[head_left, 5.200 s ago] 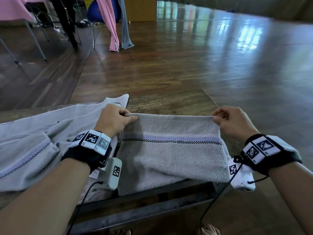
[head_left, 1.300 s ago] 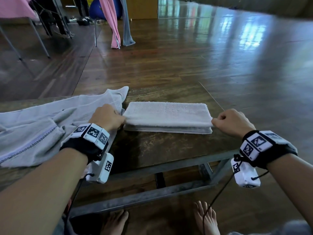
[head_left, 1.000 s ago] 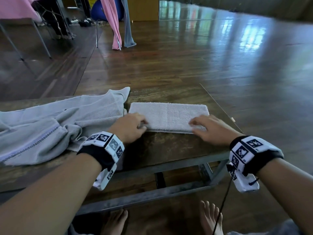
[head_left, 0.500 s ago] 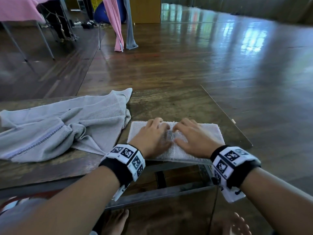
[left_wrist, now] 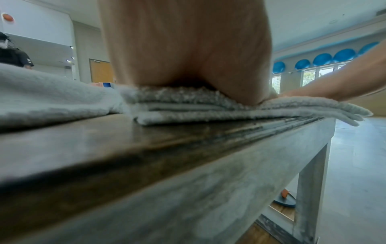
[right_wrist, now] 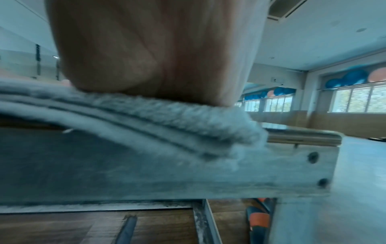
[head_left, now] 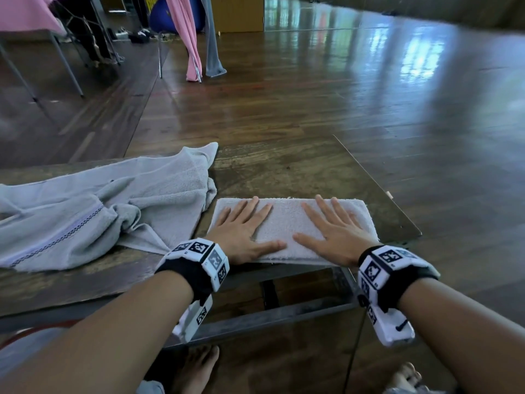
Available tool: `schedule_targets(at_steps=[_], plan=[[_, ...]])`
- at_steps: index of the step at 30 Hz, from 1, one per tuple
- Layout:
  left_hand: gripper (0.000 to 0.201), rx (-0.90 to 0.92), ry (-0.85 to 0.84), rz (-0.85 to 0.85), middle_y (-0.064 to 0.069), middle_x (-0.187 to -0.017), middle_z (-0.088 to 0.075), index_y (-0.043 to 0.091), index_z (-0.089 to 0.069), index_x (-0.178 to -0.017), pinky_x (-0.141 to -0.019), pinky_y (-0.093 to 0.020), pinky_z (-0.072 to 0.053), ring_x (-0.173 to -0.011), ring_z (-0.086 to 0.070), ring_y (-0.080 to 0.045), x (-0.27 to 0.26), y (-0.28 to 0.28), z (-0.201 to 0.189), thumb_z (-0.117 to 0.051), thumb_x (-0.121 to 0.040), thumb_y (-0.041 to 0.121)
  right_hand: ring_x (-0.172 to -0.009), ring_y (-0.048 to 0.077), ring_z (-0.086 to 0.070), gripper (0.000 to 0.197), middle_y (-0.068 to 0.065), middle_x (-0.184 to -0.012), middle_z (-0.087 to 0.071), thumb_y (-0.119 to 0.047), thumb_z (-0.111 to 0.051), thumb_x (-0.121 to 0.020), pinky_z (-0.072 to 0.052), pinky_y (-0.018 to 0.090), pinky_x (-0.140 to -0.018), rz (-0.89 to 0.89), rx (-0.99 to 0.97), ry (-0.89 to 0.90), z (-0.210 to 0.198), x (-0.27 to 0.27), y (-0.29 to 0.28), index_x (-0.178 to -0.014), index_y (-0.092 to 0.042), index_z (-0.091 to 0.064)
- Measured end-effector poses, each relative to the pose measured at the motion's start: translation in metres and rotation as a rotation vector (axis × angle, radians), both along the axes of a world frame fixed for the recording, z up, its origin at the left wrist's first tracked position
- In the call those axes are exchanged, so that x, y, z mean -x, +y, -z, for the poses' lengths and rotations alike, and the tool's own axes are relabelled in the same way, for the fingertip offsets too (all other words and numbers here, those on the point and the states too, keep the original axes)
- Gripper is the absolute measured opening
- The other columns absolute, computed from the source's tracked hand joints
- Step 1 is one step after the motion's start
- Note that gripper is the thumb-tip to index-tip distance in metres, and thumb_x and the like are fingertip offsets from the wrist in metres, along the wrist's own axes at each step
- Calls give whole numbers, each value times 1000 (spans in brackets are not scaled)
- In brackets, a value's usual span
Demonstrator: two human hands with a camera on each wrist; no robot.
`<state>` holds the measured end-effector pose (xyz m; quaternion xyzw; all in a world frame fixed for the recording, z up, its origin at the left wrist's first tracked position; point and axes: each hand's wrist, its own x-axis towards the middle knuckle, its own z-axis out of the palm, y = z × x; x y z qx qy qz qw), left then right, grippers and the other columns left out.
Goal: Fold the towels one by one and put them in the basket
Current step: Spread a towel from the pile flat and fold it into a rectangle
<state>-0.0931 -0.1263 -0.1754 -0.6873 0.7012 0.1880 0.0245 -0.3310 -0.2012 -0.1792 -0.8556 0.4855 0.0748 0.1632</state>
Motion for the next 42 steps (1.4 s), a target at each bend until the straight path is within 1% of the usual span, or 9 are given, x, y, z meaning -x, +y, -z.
schedule_targets(at_steps=[7,11,15,18,23,28,32,37,42], plan=[[114,-48,-15,-10,12,-159,29,51,21,-147,-118,-40,17,-146,27,-10,-17,4,-4,-23,-56,104,-150,19,31,141,-9,-159,39,-112,-18,-35,13,57,-119,159,-190,151,-28,24,-12,-151,-46,27],[116,-64,-15,-26,11,-160,30,51,22,-147,-119,-42,15,-147,27,-12,-16,5,-6,-23,-54,104,-152,23,25,125,3,-166,26,-101,-28,-63,12,56,-120,136,-74,194,-38,12,0,-159,-32,12],[116,-72,-51,-53,8,-160,29,48,21,-148,-119,-43,14,-148,25,-14,-13,3,-8,-25,-56,102,-140,27,-33,74,9,-150,-36,-70,-45,-89,-31,47,-115,11,212,35,-52,-5,28,-148,-28,-34],[114,-76,-68,-92,7,-161,28,45,20,-149,-117,-42,15,-148,24,-15,-9,2,-9,-24,-60,100,-127,27,-49,65,5,-137,-41,-62,-50,-91,-46,45,-102,-9,38,6,-53,-20,53,-146,-31,-35],[113,-46,-159,-119,0,-166,10,39,7,-154,-120,-48,0,-152,5,-22,3,-1,-20,-15,-61,99,-132,34,-47,74,14,-145,-35,-69,-48,-91,-43,44,-106,67,-14,38,-52,-30,52,-152,-29,-32],[84,51,-199,-165,-12,-145,-43,32,-48,-136,-109,-50,-28,-136,-36,-31,11,-7,-43,-26,-77,88,-138,32,-39,61,14,-151,-35,-57,-48,-97,-38,49,-112,78,-72,18,-59,-36,28,-146,-22,-40],[63,-58,-178,-166,-11,-140,-49,32,-55,-133,-104,-47,-34,-130,-44,-31,6,-15,-54,-41,-86,72,-138,30,-32,56,13,-146,-38,-52,-48,-98,-37,49,-110,120,19,-59,-62,-43,22,-143,-21,-42],[49,-165,-40,-93,0,-124,-63,25,-66,-119,-94,-37,-46,-111,-58,-23,1,-26,-70,-44,-93,60,-114,27,-54,48,9,-129,-52,-48,-49,-98,-45,41,-91,129,-66,-125,-58,-42,32,-137,-20,-44],[42,-168,42,-98,1,-128,-57,29,-56,-131,-92,-33,-44,-110,-56,-19,-10,-25,-72,-50,-96,51,-131,28,-46,56,8,-141,-44,-41,-48,-101,-39,40,-104,95,-76,-138,-57,-37,27,-151,-20,-35]])
